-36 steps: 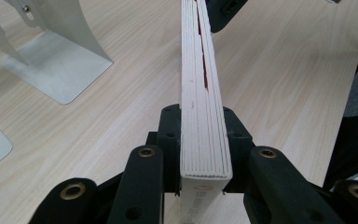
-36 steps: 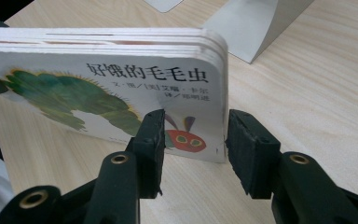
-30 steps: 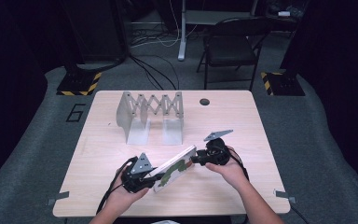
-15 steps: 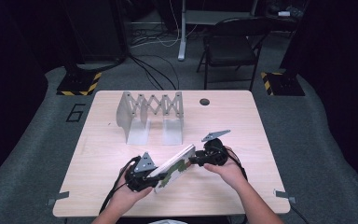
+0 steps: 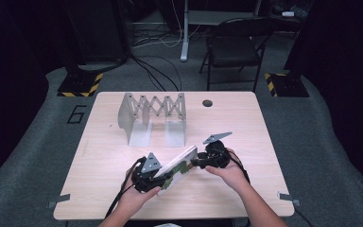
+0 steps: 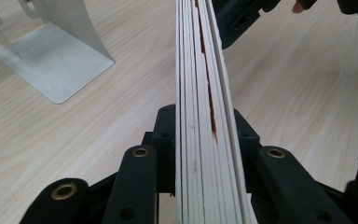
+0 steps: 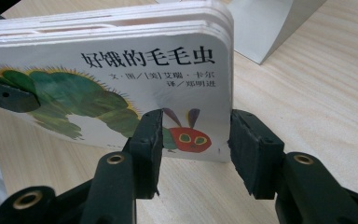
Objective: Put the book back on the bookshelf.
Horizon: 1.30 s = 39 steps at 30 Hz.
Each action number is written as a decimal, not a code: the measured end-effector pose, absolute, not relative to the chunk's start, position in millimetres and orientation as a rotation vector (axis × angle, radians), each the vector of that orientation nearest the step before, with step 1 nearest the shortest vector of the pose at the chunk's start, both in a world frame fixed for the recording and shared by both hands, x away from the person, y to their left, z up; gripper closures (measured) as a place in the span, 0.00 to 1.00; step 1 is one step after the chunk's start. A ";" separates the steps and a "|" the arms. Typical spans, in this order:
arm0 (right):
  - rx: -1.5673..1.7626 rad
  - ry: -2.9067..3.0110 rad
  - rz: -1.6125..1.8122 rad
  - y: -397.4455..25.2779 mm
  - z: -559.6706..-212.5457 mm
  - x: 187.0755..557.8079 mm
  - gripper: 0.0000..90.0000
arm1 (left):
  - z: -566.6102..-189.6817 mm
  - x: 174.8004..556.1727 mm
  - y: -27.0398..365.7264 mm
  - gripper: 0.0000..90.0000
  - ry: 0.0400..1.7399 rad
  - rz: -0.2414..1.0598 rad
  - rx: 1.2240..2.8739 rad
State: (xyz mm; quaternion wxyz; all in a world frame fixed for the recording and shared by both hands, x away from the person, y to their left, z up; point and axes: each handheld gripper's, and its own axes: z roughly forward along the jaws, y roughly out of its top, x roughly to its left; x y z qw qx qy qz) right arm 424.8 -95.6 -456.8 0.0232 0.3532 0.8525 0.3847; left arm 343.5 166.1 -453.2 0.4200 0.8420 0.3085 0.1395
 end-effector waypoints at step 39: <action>1.134 2.635 1.233 -97.6 -459.4 427.1 0.59 | -435.4 334.1 179.6 0.84 0.775 0.375 2.173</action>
